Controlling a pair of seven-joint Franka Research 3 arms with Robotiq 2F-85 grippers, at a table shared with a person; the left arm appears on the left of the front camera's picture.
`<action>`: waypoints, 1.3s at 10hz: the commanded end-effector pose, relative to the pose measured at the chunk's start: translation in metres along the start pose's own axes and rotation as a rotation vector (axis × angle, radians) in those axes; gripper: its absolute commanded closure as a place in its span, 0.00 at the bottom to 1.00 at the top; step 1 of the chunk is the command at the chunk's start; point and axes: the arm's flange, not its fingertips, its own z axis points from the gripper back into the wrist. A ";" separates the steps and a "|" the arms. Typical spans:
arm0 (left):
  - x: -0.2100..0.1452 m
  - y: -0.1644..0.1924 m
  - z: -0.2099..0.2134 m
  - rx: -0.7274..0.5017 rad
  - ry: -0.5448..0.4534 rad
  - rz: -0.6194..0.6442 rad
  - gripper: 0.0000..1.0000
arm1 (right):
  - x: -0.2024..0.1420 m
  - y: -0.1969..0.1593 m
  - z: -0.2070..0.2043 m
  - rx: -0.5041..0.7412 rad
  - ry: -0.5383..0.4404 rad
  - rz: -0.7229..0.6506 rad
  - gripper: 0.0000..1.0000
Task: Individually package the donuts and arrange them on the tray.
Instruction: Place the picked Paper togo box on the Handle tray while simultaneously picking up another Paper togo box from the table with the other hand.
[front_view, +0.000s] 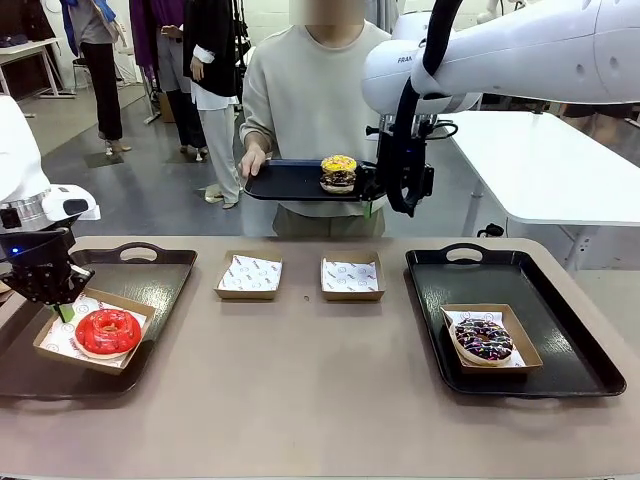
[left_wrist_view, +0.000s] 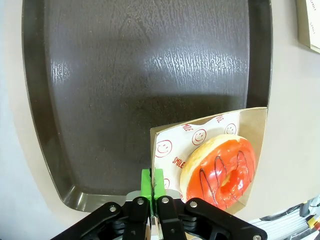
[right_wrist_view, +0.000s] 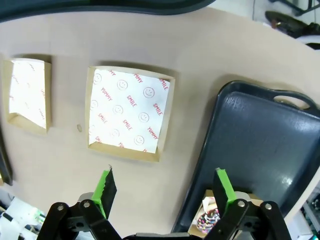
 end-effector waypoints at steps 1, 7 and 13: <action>0.002 -0.003 -0.002 -0.005 -0.013 0.011 0.99 | -0.003 0.001 -0.018 -0.019 0.000 0.004 0.00; 0.008 -0.008 -0.011 0.020 -0.029 0.062 0.99 | -0.004 -0.005 -0.076 0.004 -0.067 -0.028 0.00; 0.011 -0.009 -0.022 0.015 -0.003 0.033 0.99 | -0.010 -0.002 -0.106 -0.005 -0.042 -0.024 0.00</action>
